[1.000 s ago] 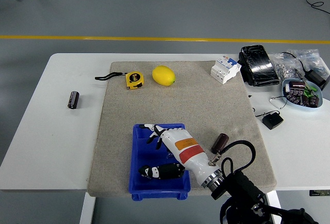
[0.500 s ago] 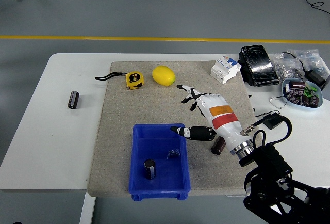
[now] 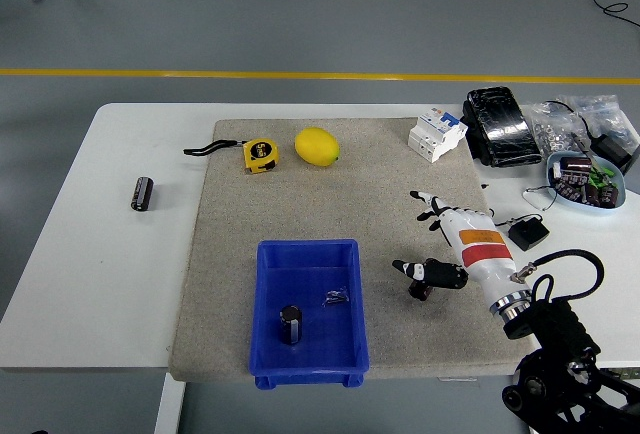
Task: Pick up the battery,place it into the box
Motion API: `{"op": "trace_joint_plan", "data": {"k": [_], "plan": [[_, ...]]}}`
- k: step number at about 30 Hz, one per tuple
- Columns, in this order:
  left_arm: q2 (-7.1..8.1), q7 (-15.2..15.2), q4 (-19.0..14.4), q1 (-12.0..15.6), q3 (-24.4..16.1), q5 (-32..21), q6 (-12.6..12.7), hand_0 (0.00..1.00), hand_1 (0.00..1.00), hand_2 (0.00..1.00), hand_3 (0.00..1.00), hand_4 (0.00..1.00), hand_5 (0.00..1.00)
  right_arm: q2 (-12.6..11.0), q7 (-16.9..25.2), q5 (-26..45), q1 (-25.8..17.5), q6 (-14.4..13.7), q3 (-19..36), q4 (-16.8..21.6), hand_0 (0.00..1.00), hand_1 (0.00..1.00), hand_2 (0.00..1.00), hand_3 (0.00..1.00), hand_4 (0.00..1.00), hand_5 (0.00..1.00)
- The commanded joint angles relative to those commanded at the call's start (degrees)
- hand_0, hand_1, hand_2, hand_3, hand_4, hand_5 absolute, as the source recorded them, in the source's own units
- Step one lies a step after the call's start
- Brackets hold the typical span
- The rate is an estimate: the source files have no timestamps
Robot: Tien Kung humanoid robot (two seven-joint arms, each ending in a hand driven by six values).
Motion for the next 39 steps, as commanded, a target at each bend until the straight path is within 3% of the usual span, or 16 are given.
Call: {"op": "trace_joint_plan", "data": {"k": [10,21,30,39], "plan": [[-0.18,-0.36,-0.03,0.07,0.3,-0.5,0.18,0.686,0.652,0.678,0.61,0.616,0.652,-0.12,0.68,-4.57,-1.58,0.64,0.56,-3.13,0.478,0.596,0.679,0.882,0.998,0.38],[-0.22,-0.22,-0.04,0.09,0.08,-0.01,0.03,0.686,0.652,0.678,0.611,0.616,0.653,-0.06,1.14,-4.57,-3.35,1.06,0.71,-2.23,0.478,0.605,0.688,0.881,0.998,0.38],[-0.18,-0.19,-0.06,0.07,0.05,0.11,-0.03,0.686,0.656,0.681,0.612,0.616,0.654,0.13,1.45,-4.02,-3.32,1.23,0.67,-3.79,0.479,0.608,0.691,0.882,0.998,0.379],[-0.26,-0.1,-0.08,-0.07,-0.07,0.47,0.04,0.687,0.657,0.681,0.611,0.617,0.655,-0.18,3.19,-2.64,-2.95,-0.39,-0.59,-4.92,0.446,0.592,0.68,0.868,0.998,0.362]]}}
